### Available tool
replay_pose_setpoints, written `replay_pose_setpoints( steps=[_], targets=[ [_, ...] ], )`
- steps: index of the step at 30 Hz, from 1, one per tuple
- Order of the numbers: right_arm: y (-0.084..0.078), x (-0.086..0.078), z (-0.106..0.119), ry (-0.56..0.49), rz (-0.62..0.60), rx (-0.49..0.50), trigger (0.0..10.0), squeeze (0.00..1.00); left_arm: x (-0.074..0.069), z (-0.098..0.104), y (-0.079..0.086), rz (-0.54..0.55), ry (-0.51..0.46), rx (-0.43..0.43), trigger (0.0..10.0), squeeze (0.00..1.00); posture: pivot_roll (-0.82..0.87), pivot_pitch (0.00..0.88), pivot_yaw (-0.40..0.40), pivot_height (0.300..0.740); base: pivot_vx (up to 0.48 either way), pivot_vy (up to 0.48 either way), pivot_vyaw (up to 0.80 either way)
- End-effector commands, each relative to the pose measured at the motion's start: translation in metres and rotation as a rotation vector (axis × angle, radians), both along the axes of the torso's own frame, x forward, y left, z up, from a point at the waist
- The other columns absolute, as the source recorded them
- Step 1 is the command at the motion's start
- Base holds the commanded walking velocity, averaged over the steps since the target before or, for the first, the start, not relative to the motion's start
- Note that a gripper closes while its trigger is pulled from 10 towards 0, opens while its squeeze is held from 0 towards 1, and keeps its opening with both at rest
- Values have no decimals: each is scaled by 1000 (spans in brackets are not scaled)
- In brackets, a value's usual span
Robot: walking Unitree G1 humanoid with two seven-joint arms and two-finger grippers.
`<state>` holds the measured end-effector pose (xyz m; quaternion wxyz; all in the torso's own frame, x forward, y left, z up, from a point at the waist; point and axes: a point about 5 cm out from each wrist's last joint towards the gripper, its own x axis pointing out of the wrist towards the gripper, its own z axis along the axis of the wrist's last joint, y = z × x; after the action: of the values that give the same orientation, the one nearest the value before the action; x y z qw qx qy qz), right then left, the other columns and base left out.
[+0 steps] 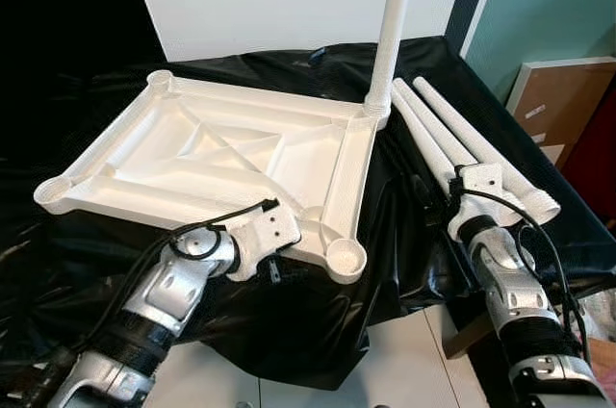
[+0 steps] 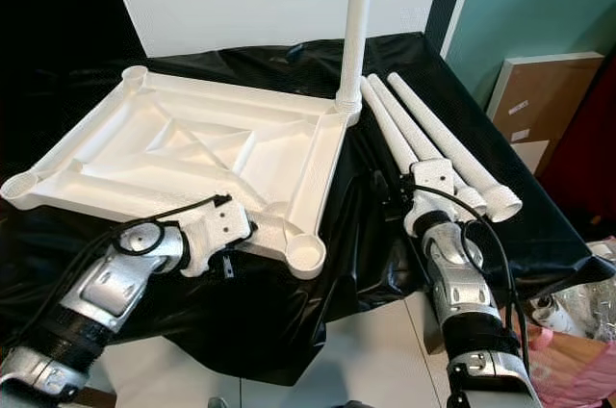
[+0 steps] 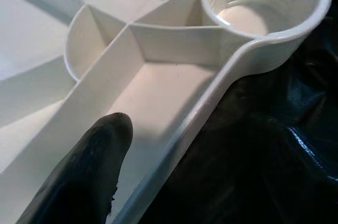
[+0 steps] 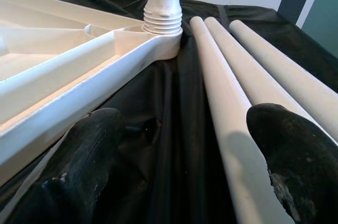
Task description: Building children table
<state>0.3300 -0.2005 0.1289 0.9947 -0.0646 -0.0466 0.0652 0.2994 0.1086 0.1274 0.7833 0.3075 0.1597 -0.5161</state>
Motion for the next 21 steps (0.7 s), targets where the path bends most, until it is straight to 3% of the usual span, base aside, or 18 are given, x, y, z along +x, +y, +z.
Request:
replay_pose_setpoints(
  steps=[1,6,7,8,21],
  targets=[
    [-1,0,-3,17,-4,4,10000,0,5,-2,2,78,-46,17,10000,0,-33,73,-1,740,0,0,0],
    [-1,-1,-4,16,-8,4,10000,0,9,-9,7,135,-7,49,10000,0,-35,66,10,740,0,0,0],
    [-1,-1,-4,17,-8,4,10000,0,9,-10,7,145,0,54,6510,0,-37,64,13,740,0,0,0],
    [0,-2,-4,17,-7,5,10000,0,10,-11,8,155,8,53,314,0,-38,62,15,740,0,0,0],
    [2,-1,-5,17,1,6,10000,0,8,-13,9,169,10,60,0,0,-35,49,20,740,0,0,0]
  ],
)
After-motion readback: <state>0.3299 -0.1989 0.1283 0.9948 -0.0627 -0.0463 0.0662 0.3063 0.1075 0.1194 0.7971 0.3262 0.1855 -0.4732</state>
